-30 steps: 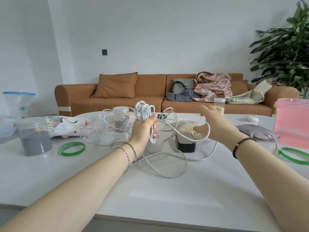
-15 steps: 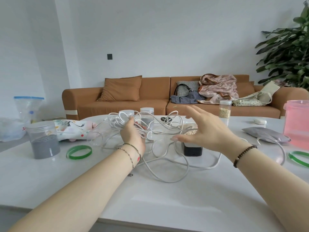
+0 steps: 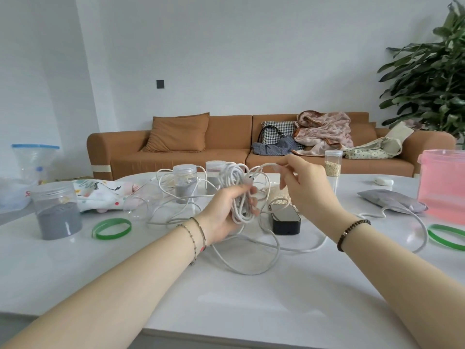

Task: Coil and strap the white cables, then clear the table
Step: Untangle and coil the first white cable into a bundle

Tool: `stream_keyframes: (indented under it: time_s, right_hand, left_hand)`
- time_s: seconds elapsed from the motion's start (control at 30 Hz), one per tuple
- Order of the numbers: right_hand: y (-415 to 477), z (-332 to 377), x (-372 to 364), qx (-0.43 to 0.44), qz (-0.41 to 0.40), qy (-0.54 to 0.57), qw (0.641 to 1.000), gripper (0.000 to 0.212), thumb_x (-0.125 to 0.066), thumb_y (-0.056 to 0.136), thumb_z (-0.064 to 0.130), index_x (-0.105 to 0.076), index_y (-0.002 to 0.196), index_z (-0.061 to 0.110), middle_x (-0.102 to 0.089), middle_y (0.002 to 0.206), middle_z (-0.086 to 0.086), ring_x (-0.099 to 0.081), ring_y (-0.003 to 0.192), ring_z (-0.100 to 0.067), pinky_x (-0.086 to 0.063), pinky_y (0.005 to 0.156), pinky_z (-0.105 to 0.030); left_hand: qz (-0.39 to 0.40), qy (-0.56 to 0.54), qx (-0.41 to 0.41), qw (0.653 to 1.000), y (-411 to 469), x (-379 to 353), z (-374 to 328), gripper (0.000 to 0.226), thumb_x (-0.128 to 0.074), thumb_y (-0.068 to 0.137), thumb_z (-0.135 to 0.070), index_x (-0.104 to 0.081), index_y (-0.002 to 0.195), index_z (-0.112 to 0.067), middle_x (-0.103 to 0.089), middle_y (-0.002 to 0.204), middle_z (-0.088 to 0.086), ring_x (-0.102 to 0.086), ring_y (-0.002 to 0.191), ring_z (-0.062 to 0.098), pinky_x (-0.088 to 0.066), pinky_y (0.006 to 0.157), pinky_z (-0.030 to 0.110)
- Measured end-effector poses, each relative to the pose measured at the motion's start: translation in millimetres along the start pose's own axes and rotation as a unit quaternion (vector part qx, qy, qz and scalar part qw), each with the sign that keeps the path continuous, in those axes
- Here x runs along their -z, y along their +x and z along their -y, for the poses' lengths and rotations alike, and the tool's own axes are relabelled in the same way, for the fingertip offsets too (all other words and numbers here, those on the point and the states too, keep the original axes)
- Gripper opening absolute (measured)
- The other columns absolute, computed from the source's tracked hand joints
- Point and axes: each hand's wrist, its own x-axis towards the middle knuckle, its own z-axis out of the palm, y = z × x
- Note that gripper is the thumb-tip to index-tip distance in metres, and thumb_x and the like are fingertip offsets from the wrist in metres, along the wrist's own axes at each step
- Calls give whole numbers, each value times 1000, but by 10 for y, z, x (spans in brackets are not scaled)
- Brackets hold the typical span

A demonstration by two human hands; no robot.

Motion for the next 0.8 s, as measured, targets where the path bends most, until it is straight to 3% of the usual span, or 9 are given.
stream_keyframes:
  time_s: [0.1, 0.23, 0.4, 0.5, 0.6, 0.73, 0.8]
  right_hand:
    - [-14, 14, -25, -7, -14, -4, 1000, 14, -55, 99, 29, -63, 91, 21, -60, 63, 5, -50, 57, -17, -47, 57, -40]
    - [-46, 66, -9, 11, -17, -67, 998, 17, -55, 99, 34, -62, 92, 21, -65, 74, 5, -57, 70, -23, -48, 62, -41]
    - [-85, 201, 3, 79, -12, -62, 995, 24, -53, 100, 36, -49, 86, 17, -45, 55, 10, -45, 55, -22, -37, 50, -37]
    - [-117, 268, -1, 92, 30, -9, 995, 22, -51, 101, 36, -42, 86, 24, -43, 50, 9, -38, 49, -16, -36, 48, -38]
    - [-139, 329, -24, 80, 112, 47, 989, 14, -43, 104, 35, -45, 96, 23, -46, 48, 6, -37, 44, -15, -30, 47, -33]
    - [-188, 373, -35, 52, 198, 21, 979, 10, -39, 105, 30, -48, 109, 29, -54, 55, -2, -43, 50, -15, -34, 55, -32]
    - [-193, 349, -38, 34, 204, -2, 978, 13, -39, 105, 32, -51, 107, 30, -57, 58, 1, -47, 55, -12, -37, 60, -32]
  left_hand:
    - [69, 91, 60, 992, -42, 16, 61, 12, -69, 84, -14, -74, 73, -13, -57, 78, 4, -56, 60, 14, -50, 60, 29]
    - [132, 117, 117, 977, -94, -31, 100, 15, -55, 97, -8, -56, 82, -12, -47, 69, 0, -46, 55, 9, -47, 54, 23]
    - [65, 108, 81, 989, -69, -69, 90, 24, -41, 98, -3, -49, 80, -17, -33, 54, -4, -31, 43, 7, -33, 43, 18]
    - [3, 139, 11, 990, -32, -62, 101, 28, -42, 94, 1, -51, 74, -15, -33, 52, -1, -31, 42, 9, -35, 43, 18]
    - [-53, 130, -36, 989, 39, -16, 85, 31, -47, 91, 2, -45, 65, -13, -37, 52, 2, -40, 42, 13, -41, 43, 23]
    - [-79, -10, -42, 996, 140, 103, -49, 23, -45, 95, -3, -50, 76, -16, -45, 55, -4, -45, 46, 7, -44, 46, 21]
    - [-99, -90, -60, 989, 195, 197, -132, 31, -42, 98, -7, -44, 69, -18, -40, 50, -7, -40, 41, 6, -42, 44, 19]
